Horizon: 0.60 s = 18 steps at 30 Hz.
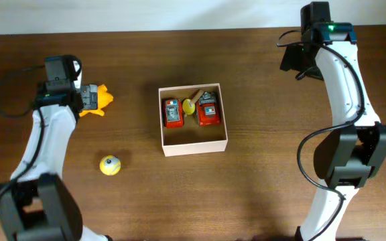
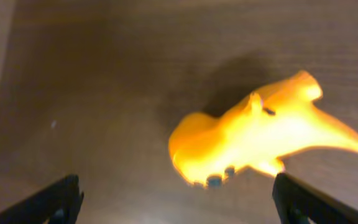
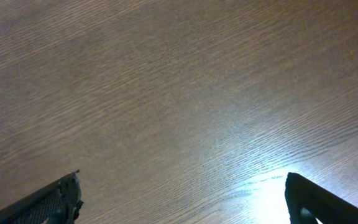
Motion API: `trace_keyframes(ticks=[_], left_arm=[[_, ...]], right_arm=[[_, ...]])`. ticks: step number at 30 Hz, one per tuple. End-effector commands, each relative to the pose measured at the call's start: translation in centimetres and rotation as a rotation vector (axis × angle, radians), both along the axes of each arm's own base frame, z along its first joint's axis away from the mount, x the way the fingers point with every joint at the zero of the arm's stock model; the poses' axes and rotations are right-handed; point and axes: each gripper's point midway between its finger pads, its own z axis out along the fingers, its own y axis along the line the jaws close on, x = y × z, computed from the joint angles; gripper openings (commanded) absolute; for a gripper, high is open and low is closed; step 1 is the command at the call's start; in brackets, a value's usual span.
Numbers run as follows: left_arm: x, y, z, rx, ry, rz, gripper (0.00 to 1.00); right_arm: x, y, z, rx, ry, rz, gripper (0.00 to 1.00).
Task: Pack container
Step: 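Move the left gripper over the orange toy airplane, then lower the left gripper and grasp the orange airplane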
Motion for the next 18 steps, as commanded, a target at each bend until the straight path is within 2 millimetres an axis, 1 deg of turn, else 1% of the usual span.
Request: trace_keyframes(ticks=[1, 3, 7, 13, 14, 15, 17, 18], left_arm=[[1.7, -0.4, -1.5, 0.019, 0.015, -0.097, 0.99], [2.5, -0.9, -2.3, -0.013, -0.003, -0.113, 0.99], [3.3, -0.8, -4.2, -0.126, -0.061, 0.042, 1.0], [2.9, -1.0, -7.3, -0.263, -0.076, 0.244, 0.9], [2.9, -1.0, -7.6, -0.276, -0.078, 0.264, 0.89], [2.9, -1.1, -8.0, -0.292, -0.081, 0.288, 0.84], [2.8, -1.2, -8.3, -0.309, -0.085, 0.316, 0.78], [2.9, -1.2, -8.3, -0.318, -0.091, 0.328, 0.77]], right_arm=[[0.0, -0.3, -0.2, -0.007, 0.004, -0.008, 0.99], [0.0, -0.3, -0.2, -0.008, 0.004, -0.008, 0.99], [0.0, -0.3, -0.2, -0.007, 0.004, -0.008, 0.99], [0.0, -0.3, -0.2, -0.007, 0.004, -0.008, 0.99], [0.0, -0.3, -0.2, -0.008, 0.004, -0.008, 0.99], [0.0, -0.3, -0.2, -0.007, 0.004, -0.008, 0.99], [0.0, -0.3, -0.2, -0.007, 0.004, -0.008, 0.99], [0.0, -0.3, -0.2, -0.007, 0.004, -0.008, 0.99]])
